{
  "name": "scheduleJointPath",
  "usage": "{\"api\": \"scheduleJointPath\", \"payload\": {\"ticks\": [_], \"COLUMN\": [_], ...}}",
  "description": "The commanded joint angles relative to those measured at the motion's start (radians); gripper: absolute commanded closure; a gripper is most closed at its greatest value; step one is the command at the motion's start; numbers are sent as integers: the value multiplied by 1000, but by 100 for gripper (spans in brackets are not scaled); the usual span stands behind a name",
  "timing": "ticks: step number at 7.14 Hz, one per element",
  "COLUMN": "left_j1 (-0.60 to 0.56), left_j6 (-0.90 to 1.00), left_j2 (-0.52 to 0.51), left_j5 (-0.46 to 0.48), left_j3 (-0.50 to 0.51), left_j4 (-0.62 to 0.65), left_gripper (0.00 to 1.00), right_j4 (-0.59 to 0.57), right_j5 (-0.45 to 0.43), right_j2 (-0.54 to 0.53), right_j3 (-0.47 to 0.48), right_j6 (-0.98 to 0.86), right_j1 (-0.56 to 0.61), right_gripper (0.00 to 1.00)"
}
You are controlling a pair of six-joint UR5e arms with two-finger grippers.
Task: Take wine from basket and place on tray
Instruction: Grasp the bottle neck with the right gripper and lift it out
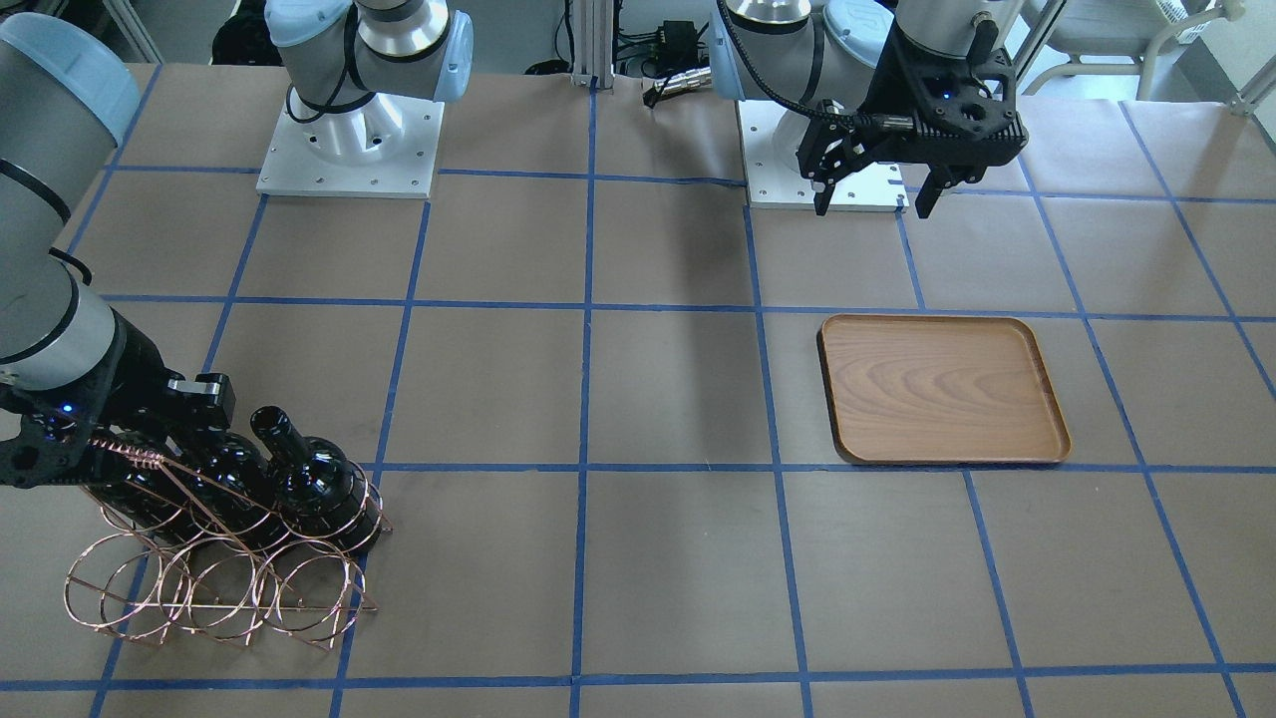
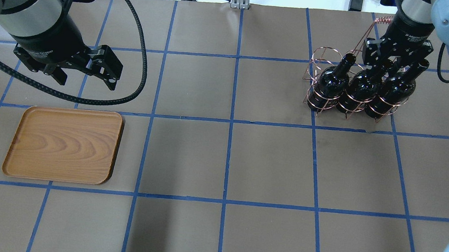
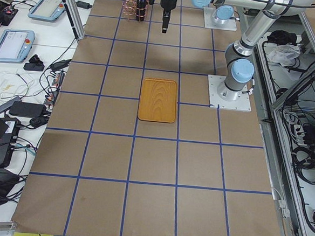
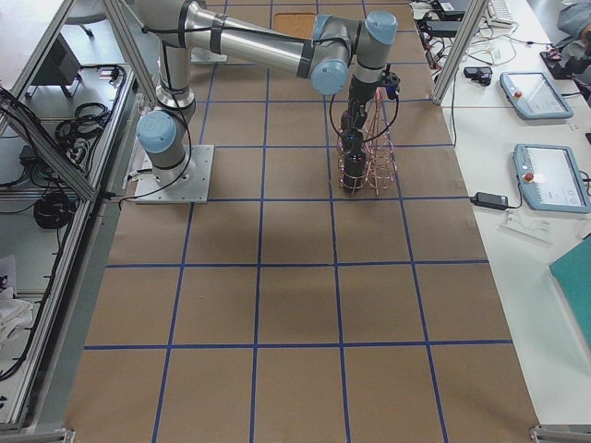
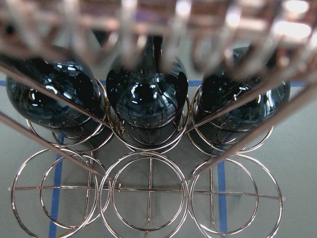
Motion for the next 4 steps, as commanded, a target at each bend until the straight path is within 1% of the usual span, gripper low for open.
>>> {"api": "scheduleJointPath", "payload": {"ticks": [1, 2, 3, 4], "left_j1": [0, 0, 0, 0], "left_j6": [0, 0, 0, 0], "left_j2": [0, -1, -1, -3], "left_j5": [1, 1, 0, 0], "left_j3": [0, -3, -3, -3], "left_j4": [-4, -4, -4, -4], "left_gripper": [0, 0, 0, 0], "right_j4": [17, 24, 122, 249], "right_j5": [0, 0, 6, 15], "right_j2": [-6, -18, -52, -76], "right_j3": [-12, -28, -111, -215], "right_j6": [-1, -1, 0, 2], "right_j1": [0, 0, 5, 5], "right_gripper": [83, 83, 83, 83]}}
